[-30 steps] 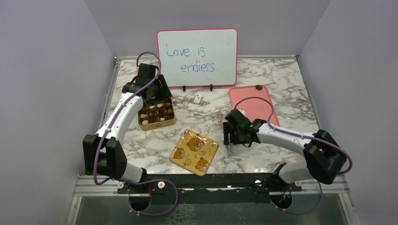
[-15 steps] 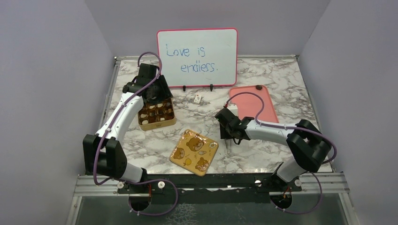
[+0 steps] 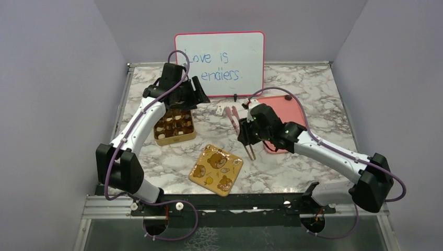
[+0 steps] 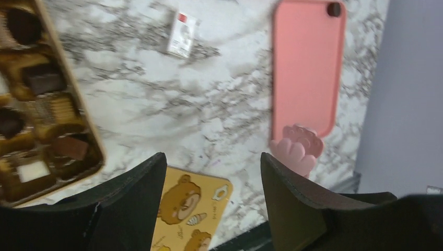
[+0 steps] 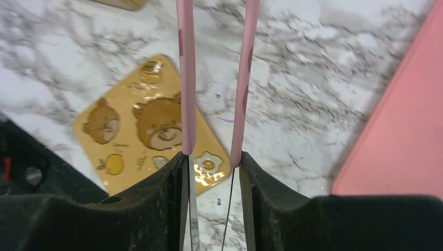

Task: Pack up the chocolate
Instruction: Pick up the clamp at the center of the board.

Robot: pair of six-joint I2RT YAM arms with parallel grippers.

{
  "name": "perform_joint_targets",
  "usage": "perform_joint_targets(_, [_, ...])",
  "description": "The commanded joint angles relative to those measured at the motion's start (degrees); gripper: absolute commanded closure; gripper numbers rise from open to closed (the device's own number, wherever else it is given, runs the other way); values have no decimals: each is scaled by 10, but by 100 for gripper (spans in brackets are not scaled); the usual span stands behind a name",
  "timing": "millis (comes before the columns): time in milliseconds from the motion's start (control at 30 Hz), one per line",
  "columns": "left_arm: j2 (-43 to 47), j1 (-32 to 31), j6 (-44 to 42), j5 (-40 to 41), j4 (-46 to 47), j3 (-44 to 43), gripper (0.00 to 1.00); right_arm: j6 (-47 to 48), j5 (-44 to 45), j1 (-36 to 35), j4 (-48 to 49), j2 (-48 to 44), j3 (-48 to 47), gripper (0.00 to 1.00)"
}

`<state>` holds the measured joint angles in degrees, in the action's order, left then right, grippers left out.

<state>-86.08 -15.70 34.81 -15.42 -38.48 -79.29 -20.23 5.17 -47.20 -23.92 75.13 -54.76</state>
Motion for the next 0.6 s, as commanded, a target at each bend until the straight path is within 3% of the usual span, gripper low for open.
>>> perform_joint_targets(0, [8,-33,67,-122,79,22,31,54,-108,-3,-38,-8,-58,58])
perform_joint_targets(133, [23,-40,141,-175,192,71,29,82,-130,-2,-59,28,-115,58])
perform_joint_targets(300, [33,-41,136,-155,185,72,29,96,-145,-2,-84,69,-165,58])
perform_joint_targets(433, [32,-41,102,-55,61,25,29,95,-155,-2,-78,80,-174,58])
perform_joint_targets(567, [65,-35,122,31,47,-7,28,95,-167,-2,-78,91,-172,58])
